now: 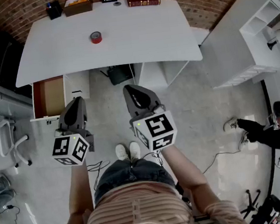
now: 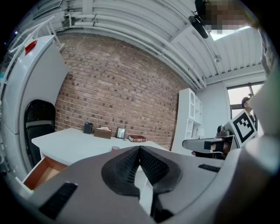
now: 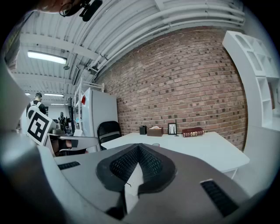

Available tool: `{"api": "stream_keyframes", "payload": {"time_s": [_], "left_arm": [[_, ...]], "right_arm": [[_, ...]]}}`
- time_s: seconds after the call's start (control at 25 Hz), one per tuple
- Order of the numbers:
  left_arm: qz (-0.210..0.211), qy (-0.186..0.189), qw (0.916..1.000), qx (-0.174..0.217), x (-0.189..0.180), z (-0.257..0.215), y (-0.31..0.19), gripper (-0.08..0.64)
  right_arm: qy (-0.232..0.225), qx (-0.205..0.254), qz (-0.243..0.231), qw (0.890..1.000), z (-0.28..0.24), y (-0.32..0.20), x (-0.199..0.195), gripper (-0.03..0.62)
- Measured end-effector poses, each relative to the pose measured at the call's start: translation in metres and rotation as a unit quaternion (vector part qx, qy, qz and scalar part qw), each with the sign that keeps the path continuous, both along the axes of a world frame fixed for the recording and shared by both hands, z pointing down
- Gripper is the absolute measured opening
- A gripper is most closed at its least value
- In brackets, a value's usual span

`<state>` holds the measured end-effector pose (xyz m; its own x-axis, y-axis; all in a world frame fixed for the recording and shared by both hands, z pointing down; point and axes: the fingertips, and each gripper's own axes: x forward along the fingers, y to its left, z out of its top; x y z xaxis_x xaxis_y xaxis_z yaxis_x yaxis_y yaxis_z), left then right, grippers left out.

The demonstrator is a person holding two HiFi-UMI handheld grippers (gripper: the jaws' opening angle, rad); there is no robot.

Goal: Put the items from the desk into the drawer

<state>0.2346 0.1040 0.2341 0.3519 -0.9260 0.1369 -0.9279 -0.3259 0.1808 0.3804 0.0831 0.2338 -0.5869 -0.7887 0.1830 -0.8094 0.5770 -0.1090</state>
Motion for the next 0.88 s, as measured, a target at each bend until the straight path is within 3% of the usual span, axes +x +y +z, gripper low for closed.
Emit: {"api": "stream_keyframes", "payload": {"time_s": [0.88], "left_arm": [[0.004,0.001,0.9999,0.014,0.005,0.005,-0.021,0.008]], "right_arm": [[0.001,0.023,0.005,1.0,0.006,-0.008,0.005,0.018]]}}
